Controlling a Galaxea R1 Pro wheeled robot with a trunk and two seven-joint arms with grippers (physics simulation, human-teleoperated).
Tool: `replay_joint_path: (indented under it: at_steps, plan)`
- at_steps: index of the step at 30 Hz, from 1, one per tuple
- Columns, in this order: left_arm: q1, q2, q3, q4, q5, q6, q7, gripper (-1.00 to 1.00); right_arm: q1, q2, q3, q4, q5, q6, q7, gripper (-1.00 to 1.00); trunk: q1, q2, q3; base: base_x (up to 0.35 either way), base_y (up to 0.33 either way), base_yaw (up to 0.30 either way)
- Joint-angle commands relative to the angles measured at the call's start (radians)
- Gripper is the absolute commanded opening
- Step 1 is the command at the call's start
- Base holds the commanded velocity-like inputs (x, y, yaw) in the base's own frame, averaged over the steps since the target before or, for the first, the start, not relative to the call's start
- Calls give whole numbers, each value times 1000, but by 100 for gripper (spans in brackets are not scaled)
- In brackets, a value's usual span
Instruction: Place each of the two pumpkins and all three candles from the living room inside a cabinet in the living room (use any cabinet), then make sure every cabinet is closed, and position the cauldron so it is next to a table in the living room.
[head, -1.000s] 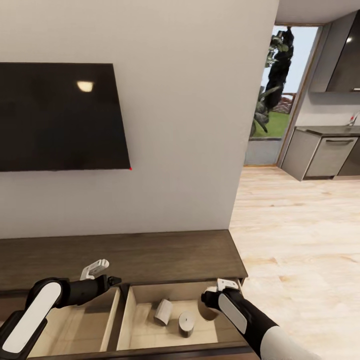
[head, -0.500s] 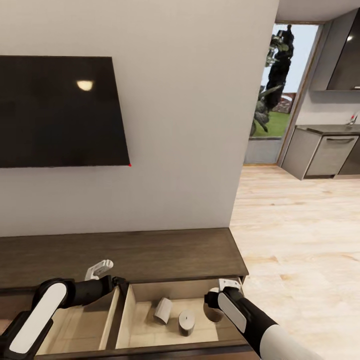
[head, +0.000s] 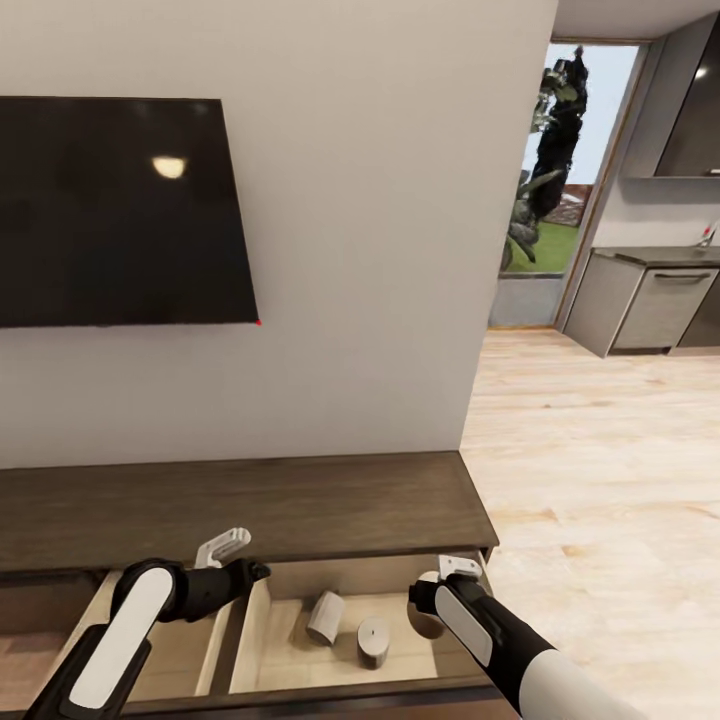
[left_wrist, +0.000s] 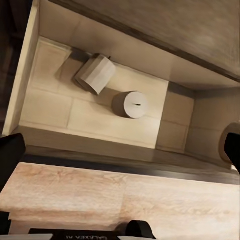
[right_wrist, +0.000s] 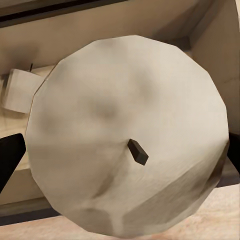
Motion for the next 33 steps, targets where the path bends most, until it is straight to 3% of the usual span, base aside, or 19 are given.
replay_joint_path:
  at_steps: [1,14,21,33]
  plan:
    - [-1,0,-2,-1,10,0,12,100,-1,0,5,-2,-7,2,-9,-100,4,-8,-4,0,0,0]
    - [-2,-1,-1,-1,-5,-3,15,100,-1,-1,5,-3,-7,0,-6,-100,54,-99,-45,0,0,0]
    - [-1,-8,-2,-1,-6,-3,15,100,-1,-1,8,-2,-6,-67,-9,-100,81,-148,-67,0,0,0]
    - [-2,-10,-3,-1,-5,-3,15,100,-1,-1,8,-2,-5,-77,-12,-100,127,-232,-104,0,0,0]
